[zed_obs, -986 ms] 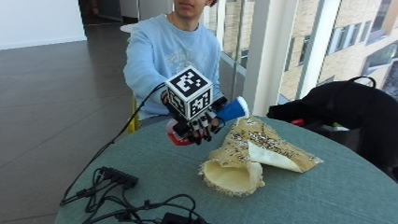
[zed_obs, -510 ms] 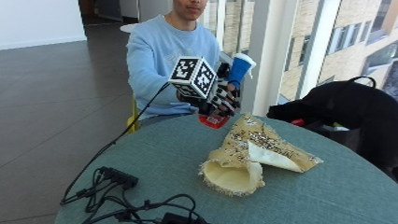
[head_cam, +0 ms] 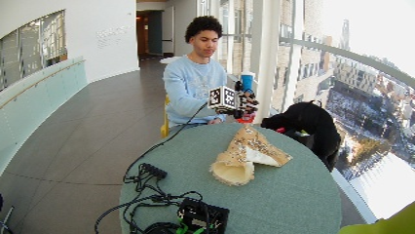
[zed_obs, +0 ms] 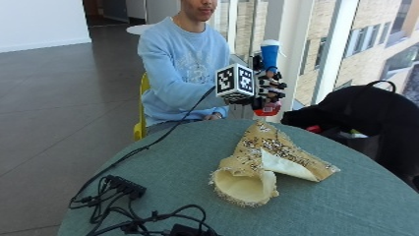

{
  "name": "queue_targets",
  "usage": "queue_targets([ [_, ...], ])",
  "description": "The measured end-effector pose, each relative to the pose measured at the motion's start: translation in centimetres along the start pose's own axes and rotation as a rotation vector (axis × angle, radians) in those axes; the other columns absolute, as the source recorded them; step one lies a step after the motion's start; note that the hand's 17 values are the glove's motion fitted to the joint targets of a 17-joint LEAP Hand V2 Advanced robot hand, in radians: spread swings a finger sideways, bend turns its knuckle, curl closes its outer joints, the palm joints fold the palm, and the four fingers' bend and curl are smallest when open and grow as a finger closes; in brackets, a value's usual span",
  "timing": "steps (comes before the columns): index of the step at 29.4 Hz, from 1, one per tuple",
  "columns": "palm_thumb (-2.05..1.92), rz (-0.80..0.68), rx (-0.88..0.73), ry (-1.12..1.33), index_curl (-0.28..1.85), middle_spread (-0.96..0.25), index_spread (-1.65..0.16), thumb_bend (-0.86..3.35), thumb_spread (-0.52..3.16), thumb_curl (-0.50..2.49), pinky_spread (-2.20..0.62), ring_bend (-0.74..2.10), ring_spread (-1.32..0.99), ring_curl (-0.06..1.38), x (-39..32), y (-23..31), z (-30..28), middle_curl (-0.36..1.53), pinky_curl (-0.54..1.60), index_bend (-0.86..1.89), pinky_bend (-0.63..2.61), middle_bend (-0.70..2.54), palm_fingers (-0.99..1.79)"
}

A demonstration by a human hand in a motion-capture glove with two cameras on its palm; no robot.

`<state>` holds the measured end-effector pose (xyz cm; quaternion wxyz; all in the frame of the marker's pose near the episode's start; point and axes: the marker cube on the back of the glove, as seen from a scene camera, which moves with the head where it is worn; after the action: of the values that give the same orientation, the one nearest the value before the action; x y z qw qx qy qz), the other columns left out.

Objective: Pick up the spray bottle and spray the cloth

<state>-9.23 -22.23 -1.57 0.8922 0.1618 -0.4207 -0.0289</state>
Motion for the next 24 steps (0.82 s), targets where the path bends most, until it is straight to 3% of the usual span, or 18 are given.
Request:
queue_targets([
  [12, 0.89, 0.031, 0.003, -0.034, 0.21, -0.08, -0.24, -0.02, 0.78, 0.69, 0.04, 0.55, -0.03, 0.36, 3.1, -1.8, 10.2, 0.44, 0.37, 0.09, 0.4, 0.21, 1.04],
  [24, 0.9, 0.05, -0.029, 0.033, 0.21, -0.09, -0.24, -0.02, 0.81, 0.68, 0.04, 0.53, -0.04, 0.37, 5.4, -1.2, 12.2, 0.43, 0.37, 0.09, 0.39, 0.19, 1.04],
])
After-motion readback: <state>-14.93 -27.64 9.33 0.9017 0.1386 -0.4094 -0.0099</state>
